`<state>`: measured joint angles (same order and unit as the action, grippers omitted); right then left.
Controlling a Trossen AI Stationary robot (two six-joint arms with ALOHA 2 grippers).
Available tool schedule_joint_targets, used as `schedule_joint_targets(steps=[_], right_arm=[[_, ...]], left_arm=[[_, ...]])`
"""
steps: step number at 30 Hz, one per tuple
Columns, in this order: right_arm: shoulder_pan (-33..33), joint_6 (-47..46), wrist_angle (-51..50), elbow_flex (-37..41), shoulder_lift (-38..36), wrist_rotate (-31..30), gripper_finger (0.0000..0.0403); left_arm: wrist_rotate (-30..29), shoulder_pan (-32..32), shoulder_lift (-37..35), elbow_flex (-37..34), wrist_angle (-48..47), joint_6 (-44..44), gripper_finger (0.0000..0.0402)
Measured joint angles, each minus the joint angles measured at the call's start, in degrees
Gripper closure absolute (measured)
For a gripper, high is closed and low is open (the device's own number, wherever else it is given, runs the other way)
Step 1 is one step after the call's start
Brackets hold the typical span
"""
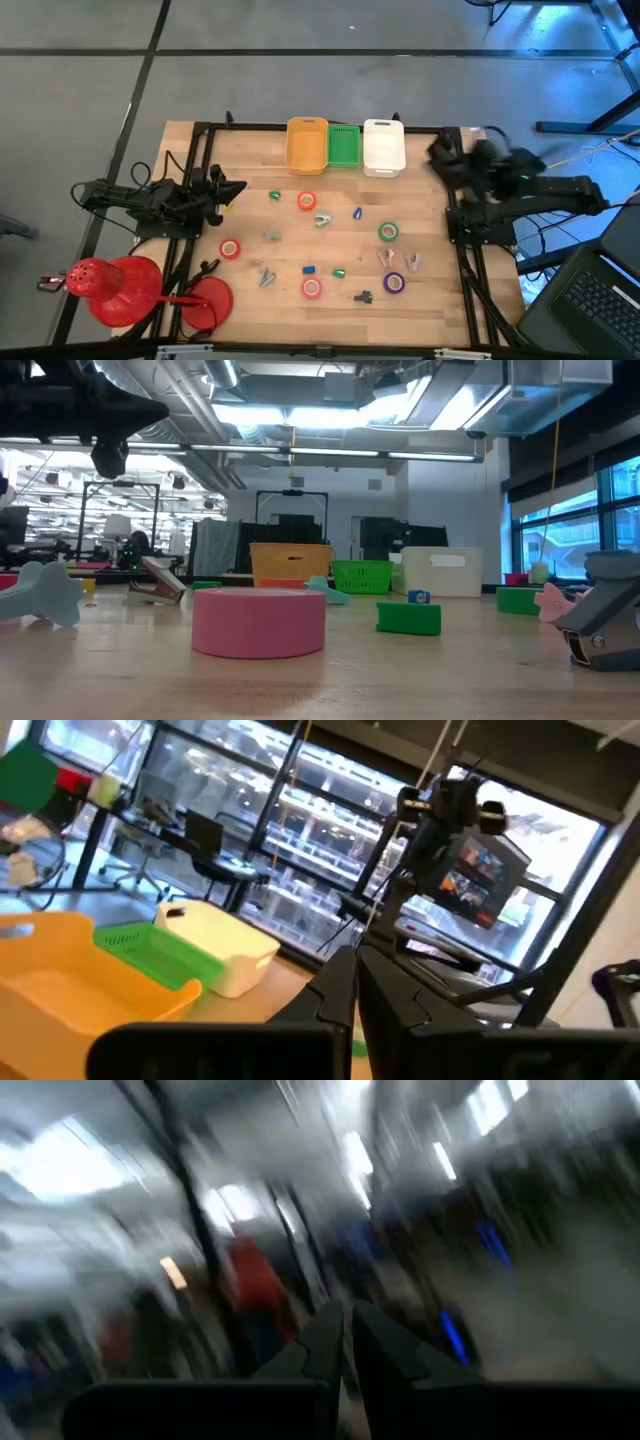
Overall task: Pick and place Stapler, Stapler remover, tape
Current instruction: Put the green tape into the white bin
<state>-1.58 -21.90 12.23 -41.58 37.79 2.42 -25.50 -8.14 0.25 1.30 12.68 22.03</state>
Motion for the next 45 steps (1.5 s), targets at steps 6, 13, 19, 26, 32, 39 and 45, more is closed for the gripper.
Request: schedule_joint_targets(steps=[6,13,19,26,32,39,45], right_arm=[[0.1,-8.3,-61.6,-16.4,16.5,-13.9,0.0371],[0.0,-11.0,-74.2,-19.4,29.0,-8.5,0.0371],[-0.3,-9.6,-74.2,-17.2,37.6,-5.8,0.0367],[-0.3,-9.6,-70.9,-14.9,43.7,-5.7,0.0287],[-0.3,-10.1,-70.5,-13.0,46.6,-5.3,0.0222],[-0.5,-12.6,-65.7,-9.0,47.0,-1.1,0.0224],[-0.6,-15.1,-56.8,-4.1,47.0,0.6,0.0242]], left_arm=[[-4.0,0.0,0.0,0.0,-0.2,-1.5,0.0392],[-4.5,0.0,0.0,0.0,-0.4,1.0,0.0394],[-4.6,0.0,0.0,0.0,-0.4,-0.6,0.0389],[-4.6,0.0,0.0,0.0,-0.6,-0.7,0.0393],[-4.8,0.0,0.0,0.0,-0.9,-0.7,0.0391],[-4.8,0.0,0.0,0.0,-0.9,-0.7,0.0395],[-5.0,0.0,0.0,0.0,-1.4,-2.2,0.0397]])
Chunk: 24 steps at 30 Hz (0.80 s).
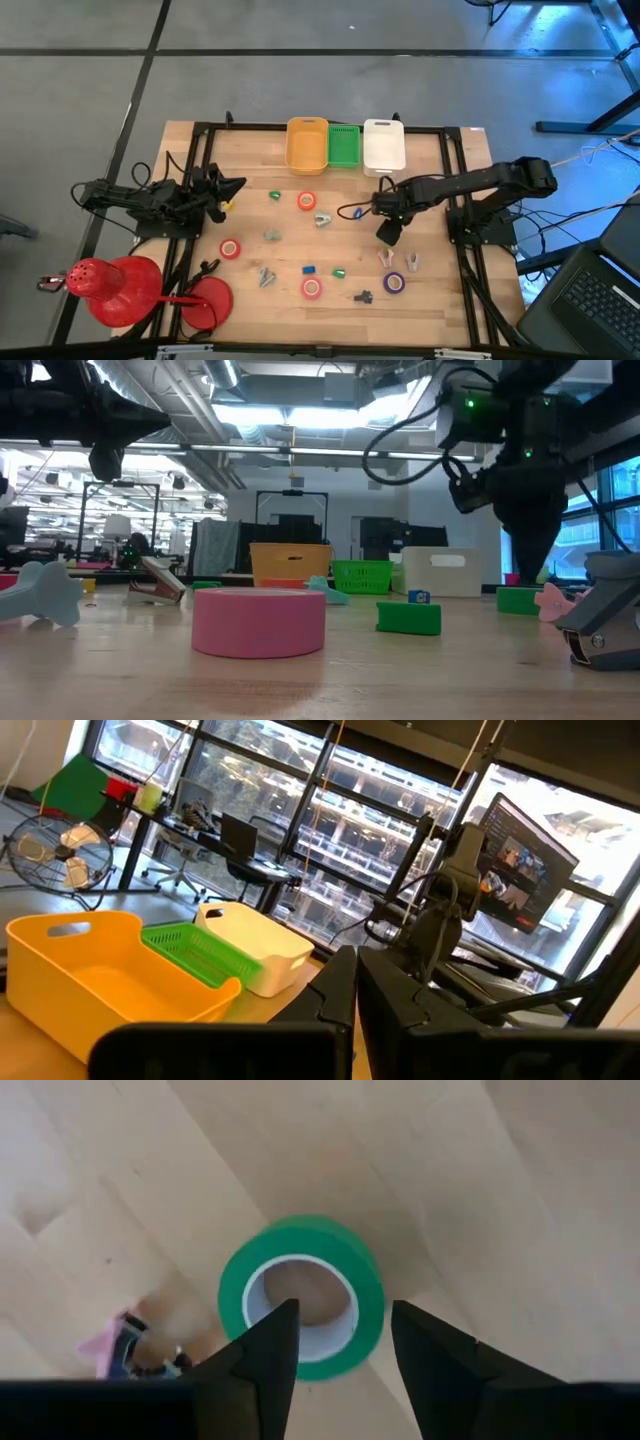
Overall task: Pick and place Stapler, Stapler remover, tape
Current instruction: Put the green tape into the white bin
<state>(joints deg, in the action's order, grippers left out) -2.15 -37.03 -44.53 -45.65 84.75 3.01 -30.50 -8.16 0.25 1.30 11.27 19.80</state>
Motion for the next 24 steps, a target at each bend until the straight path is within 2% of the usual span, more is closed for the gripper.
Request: schedule_joint_targets(steps=[8,10,14,15,20,24], right_arm=[[0.0,-2.1,7.5,5.5,0.0,-1.9,0.027],[0.0,-3.4,7.8,6.2,0.0,-1.9,0.0293],[0.0,-4.8,7.8,6.2,-0.1,-1.4,0.0366],[0.1,-4.8,7.7,6.0,-0.1,-0.6,0.0367],[0.0,-2.0,6.0,0.7,-0.7,3.0,0.0367],[1.5,6.0,-2.0,-7.7,-1.7,-1.0,0.0367]], left_arm=[[0.0,0.0,0.0,0.0,-0.3,0.0,0.0398],[-0.1,0.0,0.0,0.0,-0.8,0.0,0.0398],[-0.1,0.0,0.0,0.0,-1.0,0.4,0.0398],[-0.1,0.0,0.0,0.0,-1.0,0.4,0.0398],[-0.2,0.0,0.0,0.0,-1.0,0.4,0.0398],[-0.2,0.0,0.0,0.0,-1.0,0.4,0.0398]])
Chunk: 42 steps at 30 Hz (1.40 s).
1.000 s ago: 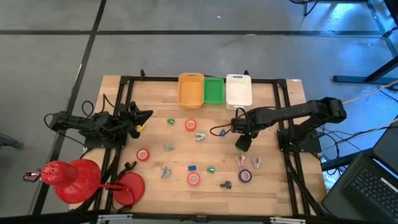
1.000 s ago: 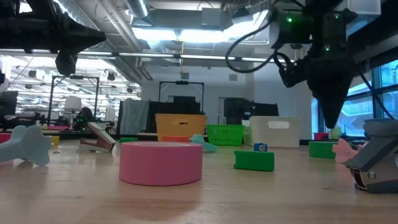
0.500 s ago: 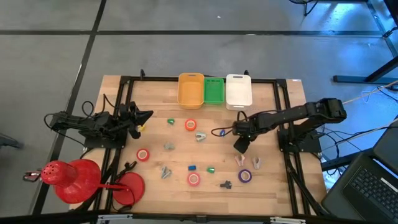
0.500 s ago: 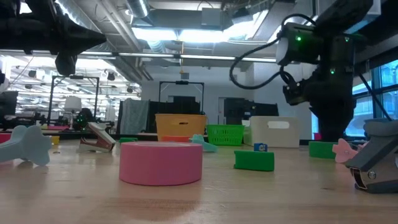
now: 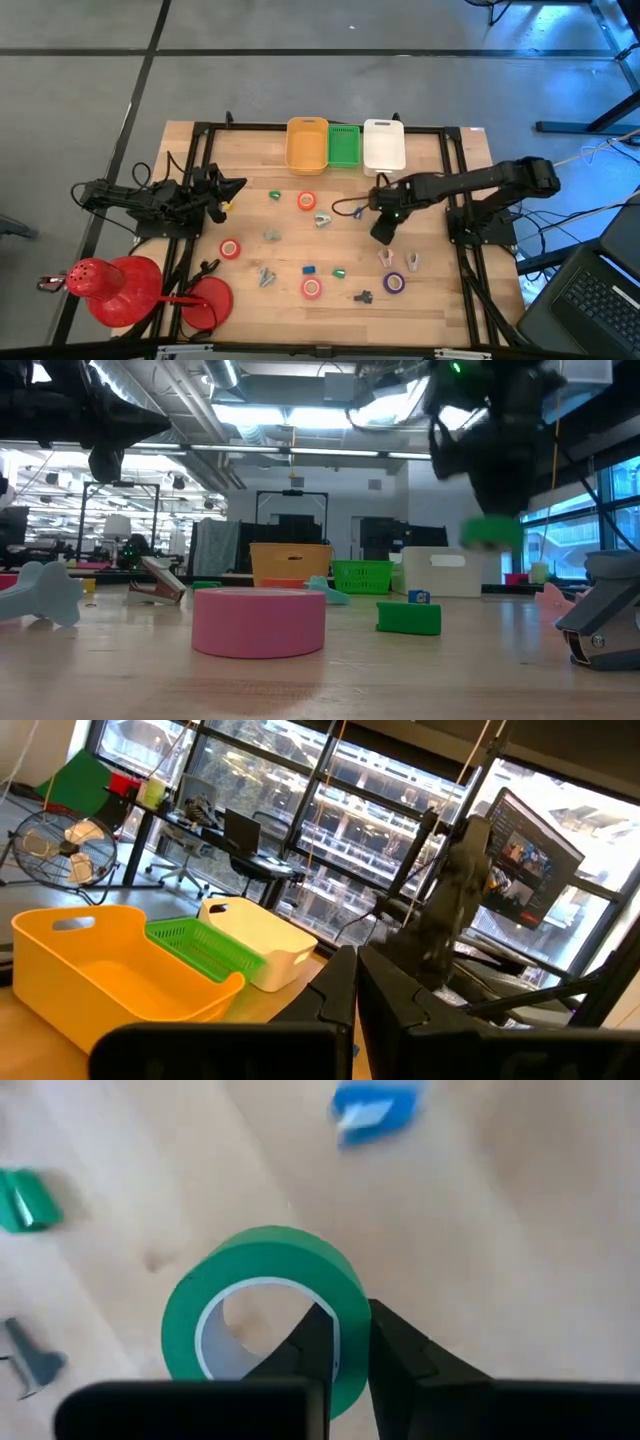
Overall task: Pick and place Stapler, Stapler remover, tape
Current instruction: Put the green tape into the white bin
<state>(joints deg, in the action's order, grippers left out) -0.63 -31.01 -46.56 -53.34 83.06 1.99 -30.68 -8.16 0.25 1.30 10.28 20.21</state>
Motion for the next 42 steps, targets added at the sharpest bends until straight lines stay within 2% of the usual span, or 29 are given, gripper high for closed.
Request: schedule_joint_targets(steps=[4,6,14,19,30,42], right_arm=[[5.6,7.5,-7.0,-8.6,0.0,-8.8,0.0367],[9.8,11.8,-7.2,-12.0,0.0,-10.8,0.0367],[30.3,24.6,-5.4,-22.3,2.4,-6.6,0.0367],[38.8,31.5,-5.6,-27.0,7.8,-6.5,0.0367],[45.6,42.8,-6.7,-32.5,24.1,-5.8,0.0367],[48.2,46.5,-0.4,-32.6,33.5,-6.0,0.0368]], left_arm=[[-0.3,0.0,0.0,0.0,0.0,-0.4,0.0398],[-0.9,0.0,0.0,0.0,0.0,-0.4,0.0398],[-2.2,0.0,0.0,0.0,0.0,-0.4,0.0398],[-2.5,0.0,0.0,0.0,-0.3,-0.4,0.0398],[-2.9,0.0,0.0,0.0,-0.3,-0.4,0.0398],[-2.9,0.0,0.0,0.0,-0.3,-0.4,0.0398]])
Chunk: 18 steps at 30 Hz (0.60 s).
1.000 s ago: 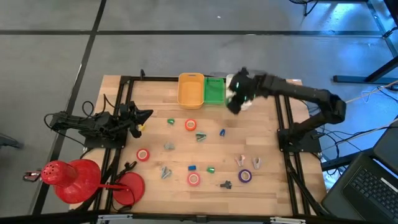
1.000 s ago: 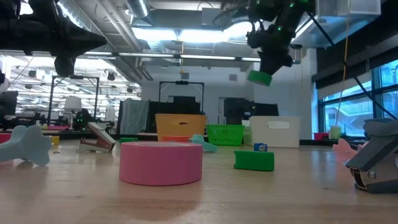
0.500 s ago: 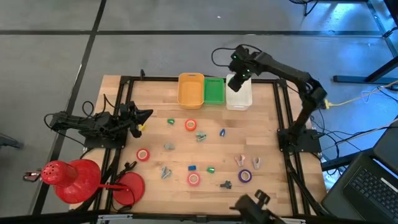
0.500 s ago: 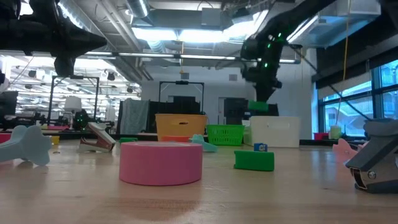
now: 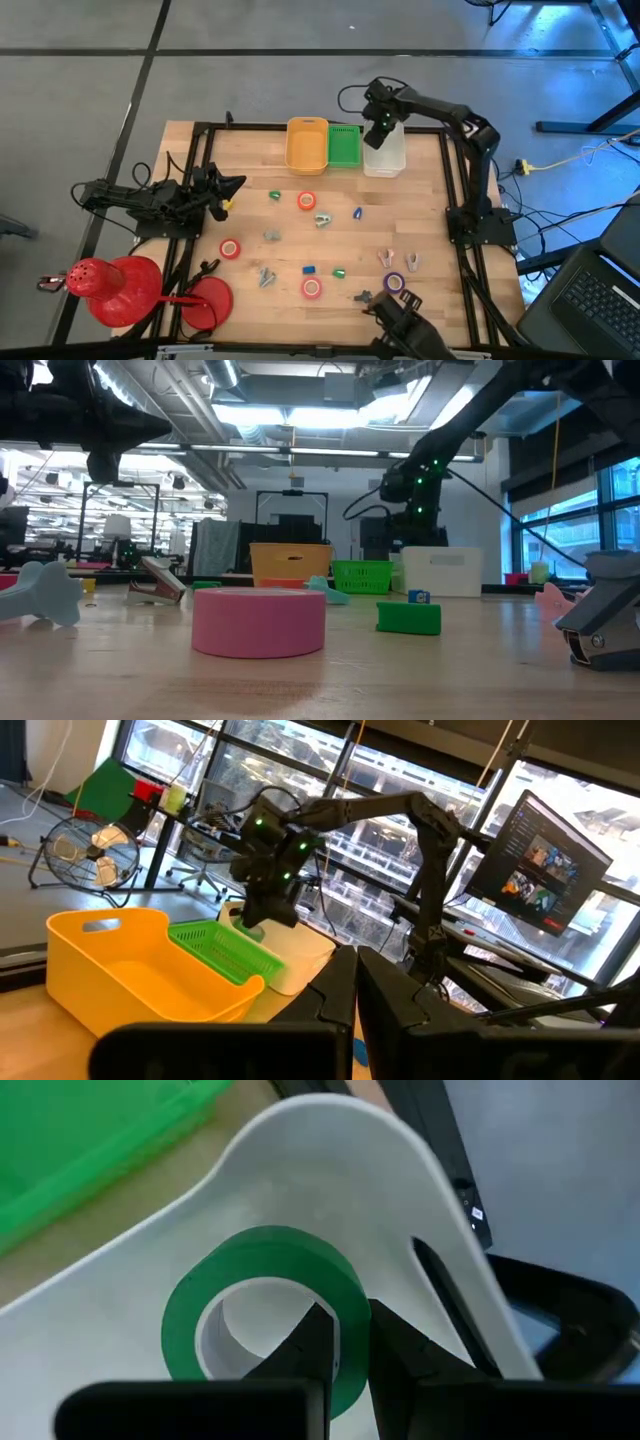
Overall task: Pick and place Stapler, Stapler remover, tape
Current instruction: Put the green tape into the white bin
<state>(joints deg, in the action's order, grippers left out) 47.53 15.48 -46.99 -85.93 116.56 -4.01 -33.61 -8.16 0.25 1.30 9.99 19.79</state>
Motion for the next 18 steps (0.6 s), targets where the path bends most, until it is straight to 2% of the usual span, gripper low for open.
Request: schedule_joint_targets(steps=[9,11,18], right_arm=[[0.0,0.0,1.4,0.0,2.9,0.0,0.0367],[0.0,-0.1,1.6,0.0,2.9,0.0,0.0357],[0.0,-2.3,-0.1,-1.8,2.5,0.6,0.0206]], left_arm=[[0.0,0.0,0.0,0.0,-1.5,0.4,0.0398],[0.0,0.0,0.0,0.0,-1.5,0.4,0.0398],[0.0,0.0,0.0,0.0,-2.1,0.4,0.0398]])
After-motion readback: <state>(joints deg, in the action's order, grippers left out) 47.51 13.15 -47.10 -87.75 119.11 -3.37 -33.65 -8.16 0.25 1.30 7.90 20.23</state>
